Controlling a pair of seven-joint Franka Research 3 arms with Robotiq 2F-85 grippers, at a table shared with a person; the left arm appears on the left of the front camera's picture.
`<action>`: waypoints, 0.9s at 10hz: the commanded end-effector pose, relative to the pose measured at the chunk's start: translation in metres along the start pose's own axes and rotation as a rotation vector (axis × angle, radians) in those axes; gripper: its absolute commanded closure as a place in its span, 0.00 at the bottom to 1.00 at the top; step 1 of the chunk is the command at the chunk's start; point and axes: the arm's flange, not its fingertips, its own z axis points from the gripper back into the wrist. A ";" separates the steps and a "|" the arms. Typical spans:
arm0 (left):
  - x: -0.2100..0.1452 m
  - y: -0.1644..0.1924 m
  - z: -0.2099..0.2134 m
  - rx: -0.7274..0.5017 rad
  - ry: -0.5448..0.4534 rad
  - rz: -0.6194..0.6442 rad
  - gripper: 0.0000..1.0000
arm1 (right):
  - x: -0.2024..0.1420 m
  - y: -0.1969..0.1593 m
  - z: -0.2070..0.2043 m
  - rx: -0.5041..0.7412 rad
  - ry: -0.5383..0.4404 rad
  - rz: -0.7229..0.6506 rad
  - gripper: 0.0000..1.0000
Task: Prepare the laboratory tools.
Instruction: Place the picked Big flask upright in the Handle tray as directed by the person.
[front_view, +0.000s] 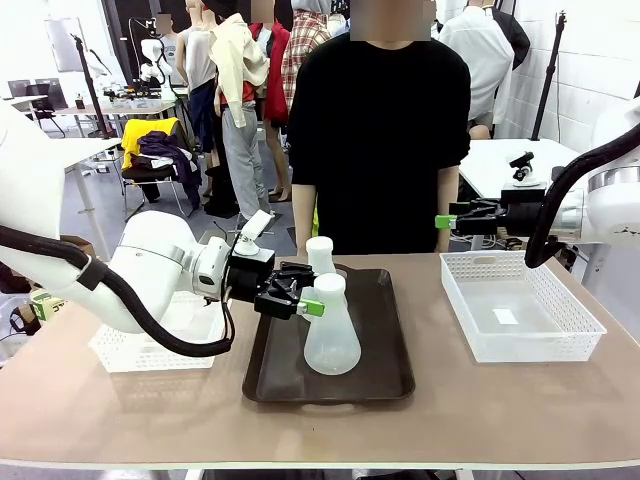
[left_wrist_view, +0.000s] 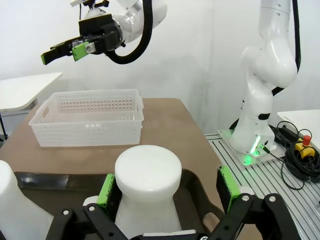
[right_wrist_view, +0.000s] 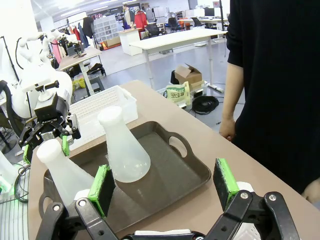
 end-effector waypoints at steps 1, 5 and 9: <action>0.001 0.001 -0.001 -0.002 -0.001 -0.010 0.00 | -0.001 0.002 -0.001 -0.004 0.005 0.000 0.00; 0.001 0.001 -0.001 -0.002 -0.001 -0.010 0.00 | -0.001 0.002 -0.001 -0.004 0.005 0.000 0.00; 0.001 0.001 -0.001 -0.002 -0.001 -0.010 0.00 | -0.001 0.002 -0.001 -0.004 0.005 0.000 0.00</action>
